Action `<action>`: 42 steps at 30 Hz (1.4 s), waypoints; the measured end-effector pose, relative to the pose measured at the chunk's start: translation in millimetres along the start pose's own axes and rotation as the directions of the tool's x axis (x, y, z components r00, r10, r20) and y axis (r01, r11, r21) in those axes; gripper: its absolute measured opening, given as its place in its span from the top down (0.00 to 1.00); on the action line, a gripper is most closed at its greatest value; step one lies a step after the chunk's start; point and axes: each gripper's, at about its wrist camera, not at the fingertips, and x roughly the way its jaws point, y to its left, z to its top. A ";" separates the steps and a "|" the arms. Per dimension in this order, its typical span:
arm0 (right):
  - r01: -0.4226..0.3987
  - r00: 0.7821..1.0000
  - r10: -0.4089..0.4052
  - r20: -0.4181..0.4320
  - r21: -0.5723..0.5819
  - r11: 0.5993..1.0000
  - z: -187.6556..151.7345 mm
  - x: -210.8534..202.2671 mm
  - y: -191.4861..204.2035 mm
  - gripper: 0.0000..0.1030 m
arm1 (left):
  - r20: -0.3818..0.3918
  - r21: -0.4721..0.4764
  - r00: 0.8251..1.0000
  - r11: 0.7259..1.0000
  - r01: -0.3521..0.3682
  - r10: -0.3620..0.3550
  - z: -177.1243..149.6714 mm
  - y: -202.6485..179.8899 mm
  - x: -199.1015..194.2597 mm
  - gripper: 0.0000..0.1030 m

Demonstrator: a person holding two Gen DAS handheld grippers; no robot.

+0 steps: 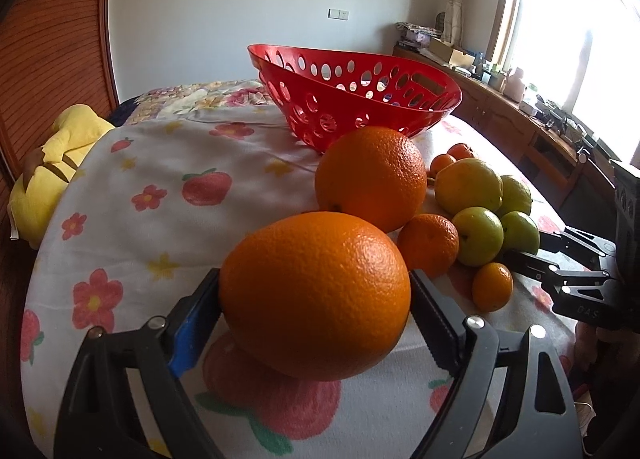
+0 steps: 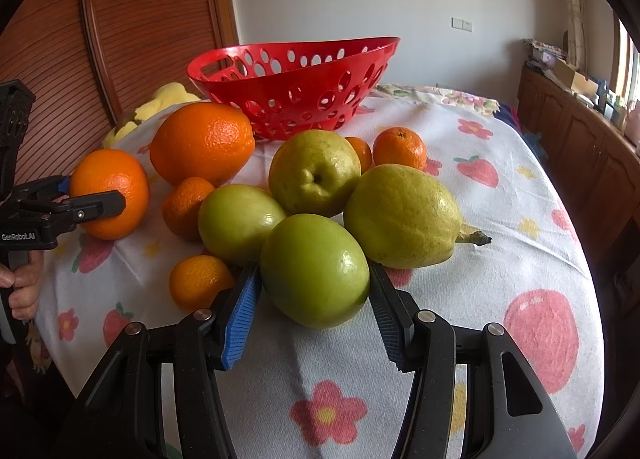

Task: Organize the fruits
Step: 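Close the right tool on the green apple while the left tool grasps the large orange, then carry both fruits over the red basket and release them inside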

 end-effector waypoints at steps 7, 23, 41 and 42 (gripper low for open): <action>0.001 1.000 -0.001 0.000 -0.001 1.000 0.0 -0.6 -0.2 0.46 | 0.015 -0.002 1.000 1.000 0.010 -0.010 -5.0 0.1 -6.5 0.14; -0.011 1.000 0.011 0.002 0.011 1.000 0.1 -1.3 -1.4 0.46 | 0.106 0.028 0.994 0.999 0.035 -0.038 14.5 -10.8 -38.8 0.14; -0.030 0.993 0.038 0.112 -0.073 0.997 52.5 -41.7 -5.3 0.46 | 0.191 0.098 0.977 0.992 0.074 -0.091 76.8 -16.7 -42.0 0.14; -0.033 0.992 0.043 0.121 -0.078 0.996 59.2 -41.7 -7.0 0.46 | 0.195 0.102 0.977 0.992 0.072 -0.091 82.2 -15.7 -40.2 0.14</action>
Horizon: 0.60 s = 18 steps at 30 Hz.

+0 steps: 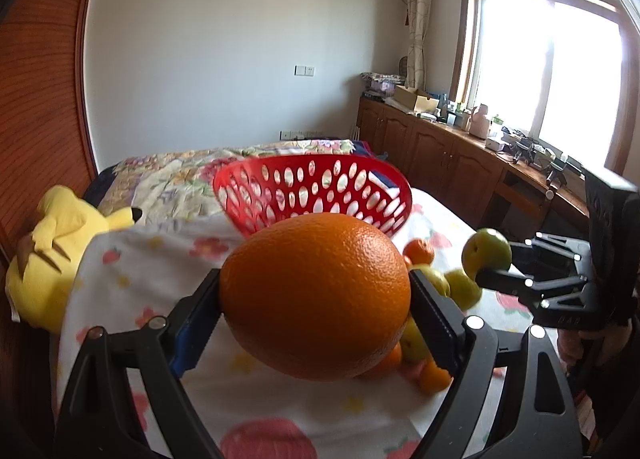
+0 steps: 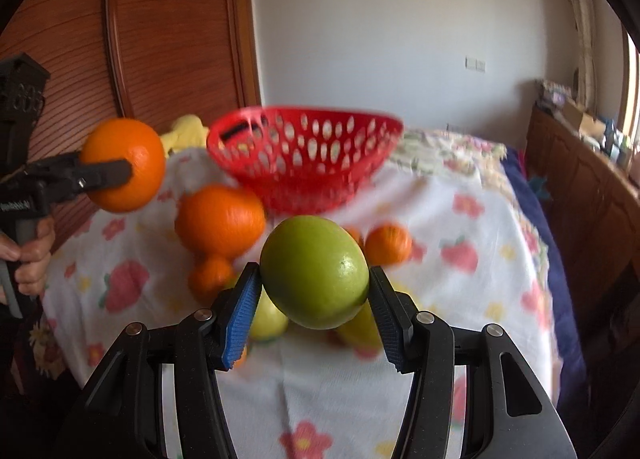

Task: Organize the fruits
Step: 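Carry both fruits over the red basket and release them inside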

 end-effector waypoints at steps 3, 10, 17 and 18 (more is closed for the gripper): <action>-0.023 1.000 0.023 0.018 -0.008 1.000 26.3 7.1 -5.8 0.46 | 0.006 0.012 1.000 1.000 -0.003 0.003 14.9 4.2 10.9 0.14; -0.046 0.999 0.047 0.024 -0.062 0.997 80.3 43.5 -11.9 0.46 | 0.018 0.010 1.000 1.000 -0.007 0.007 45.5 15.4 42.0 0.14; -0.083 0.996 0.081 -0.027 -0.087 0.993 101.3 89.8 -13.1 0.46 | 0.018 0.026 1.000 1.000 -0.013 0.013 65.0 16.4 68.1 0.14; -0.086 0.996 0.083 -0.035 -0.090 0.992 102.2 94.8 -12.9 0.46 | 0.012 0.031 1.000 0.999 -0.019 0.019 65.9 17.0 72.6 0.14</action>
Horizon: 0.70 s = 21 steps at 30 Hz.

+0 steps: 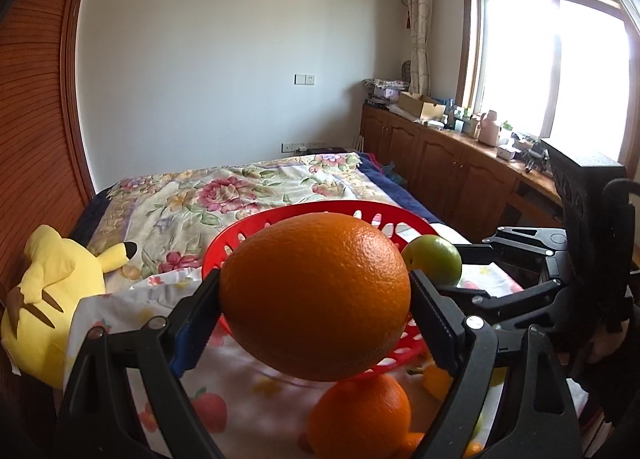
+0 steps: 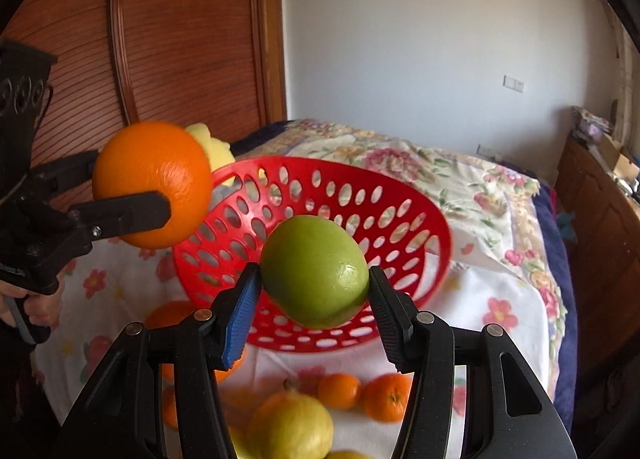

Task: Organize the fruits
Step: 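Carry both fruits over the red basket and release them inside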

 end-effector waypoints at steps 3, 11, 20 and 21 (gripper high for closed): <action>-0.008 1.000 0.007 -0.020 -0.014 1.000 2.4 13.4 -1.4 0.46 | -0.019 -0.001 1.000 1.000 -0.006 0.005 0.8 2.4 10.5 0.14; -0.028 0.998 0.027 -0.049 -0.029 0.999 6.8 32.9 -2.0 0.46 | -0.045 0.000 0.999 1.000 -0.019 0.018 2.0 5.2 24.7 0.14; -0.024 0.998 0.022 -0.060 -0.039 0.999 5.4 39.2 2.1 0.46 | -0.061 0.010 0.998 1.000 -0.025 0.025 4.3 9.3 33.4 0.14; -0.017 0.998 0.015 -0.054 -0.042 0.999 6.3 38.1 2.6 0.46 | -0.063 0.010 0.998 1.000 -0.026 0.026 4.0 9.9 34.3 0.14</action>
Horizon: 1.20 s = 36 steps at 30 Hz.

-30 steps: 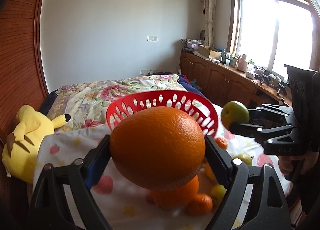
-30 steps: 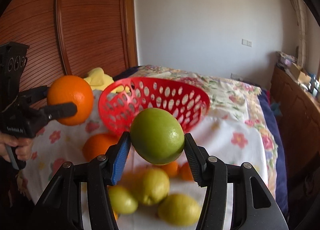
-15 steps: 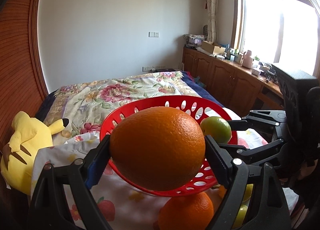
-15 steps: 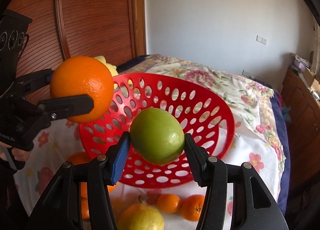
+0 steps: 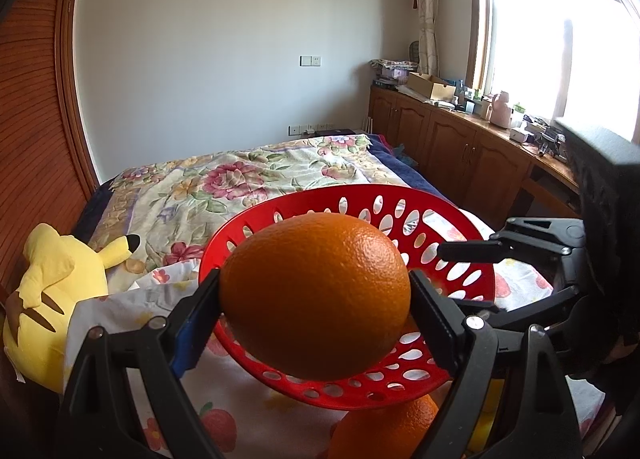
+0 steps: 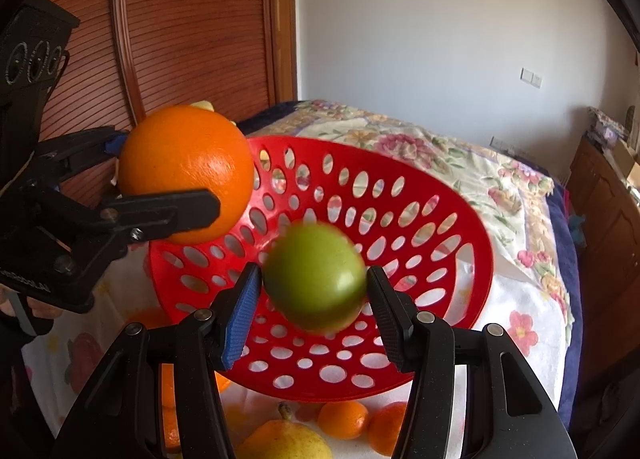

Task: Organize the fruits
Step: 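Carry both fruits over the red basket and release them inside, then withdraw both open tools from the basket back toward the fruit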

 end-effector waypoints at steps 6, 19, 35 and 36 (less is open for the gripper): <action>0.016 0.999 -0.016 0.028 0.007 1.000 2.5 -11.8 -3.5 0.46 | -0.018 0.007 1.000 1.000 -0.007 0.007 0.1 -3.3 5.0 0.14; 0.058 0.996 -0.062 0.070 0.055 0.997 -14.3 -40.0 -24.4 0.46 | -0.143 0.061 0.990 0.998 -0.007 0.016 -3.6 -25.7 31.7 0.14; 0.051 0.992 -0.060 0.108 0.088 0.995 -28.8 -61.8 -31.6 0.45 | -0.288 0.126 0.957 0.992 0.003 0.034 3.4 -51.9 60.7 0.14; 0.051 0.992 -0.061 0.110 0.093 0.994 -29.4 -62.8 -32.3 0.45 | -0.289 0.130 0.957 0.991 0.002 0.036 5.0 -53.0 61.1 0.14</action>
